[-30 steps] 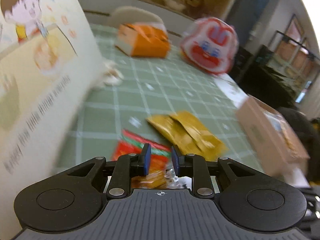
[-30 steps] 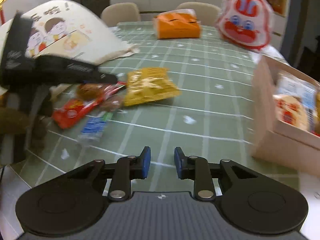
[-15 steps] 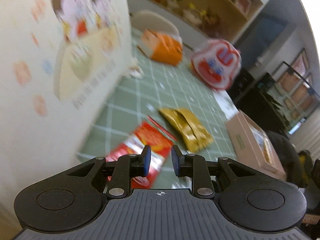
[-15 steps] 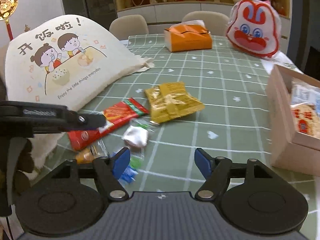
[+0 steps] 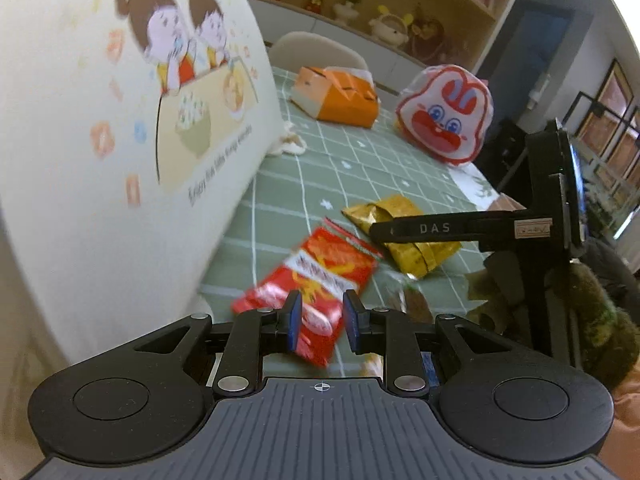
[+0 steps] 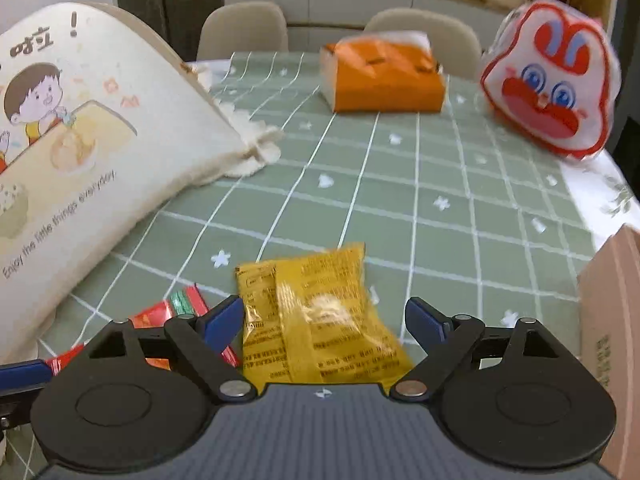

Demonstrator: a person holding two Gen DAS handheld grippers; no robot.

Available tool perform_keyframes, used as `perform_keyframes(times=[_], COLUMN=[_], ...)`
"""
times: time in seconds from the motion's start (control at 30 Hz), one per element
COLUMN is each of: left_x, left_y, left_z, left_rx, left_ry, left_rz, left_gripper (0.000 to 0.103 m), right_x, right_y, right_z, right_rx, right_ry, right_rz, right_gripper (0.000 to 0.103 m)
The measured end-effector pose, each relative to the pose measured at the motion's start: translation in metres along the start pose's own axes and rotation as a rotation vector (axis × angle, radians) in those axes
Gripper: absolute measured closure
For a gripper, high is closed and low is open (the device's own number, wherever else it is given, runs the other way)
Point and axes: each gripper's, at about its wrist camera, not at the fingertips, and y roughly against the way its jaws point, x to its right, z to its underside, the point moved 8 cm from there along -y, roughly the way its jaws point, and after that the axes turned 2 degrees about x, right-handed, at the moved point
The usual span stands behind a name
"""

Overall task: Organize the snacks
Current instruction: 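Grasp the yellow chip bag with the right tool while the left tool reaches for candies, then grasp the blue hawthorn packet with the right tool while the left tool grasps a candy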

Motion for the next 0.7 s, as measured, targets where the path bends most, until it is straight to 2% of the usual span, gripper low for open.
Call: perform_keyframes(times=[0.17,0.33,0.53,0.6,0.7], left_x=[0.015,0.041,0.070,0.069,0.054], left_y=[-0.005,-0.012,-0.003,0.007,0.024], left_z=[0.018,0.032,0.052,0.048,0.039], left_rx=[-0.041,-0.089,-0.144,-0.113,-0.062], left_ry=[0.015,-0.003,-0.023,-0.019,-0.026], left_rz=[0.070,0.136,0.237,0.234,0.160], left_gripper=[0.077,0.077,0.077,0.077,0.077], right_x=[0.006,0.017,0.045,0.055,0.070], right_y=[0.030,0.081,0.128,0.139,0.156], right_z=[0.036,0.080,0.123,0.137,0.156], right_rx=[0.012,0.031,0.063,0.073,0.099], right_ry=[0.020,0.066,0.035,0.014,-0.019], right_rz=[0.011,0.053,0.130,0.157,0.190], right_gripper=[0.024,0.024,0.024,0.024,0.024])
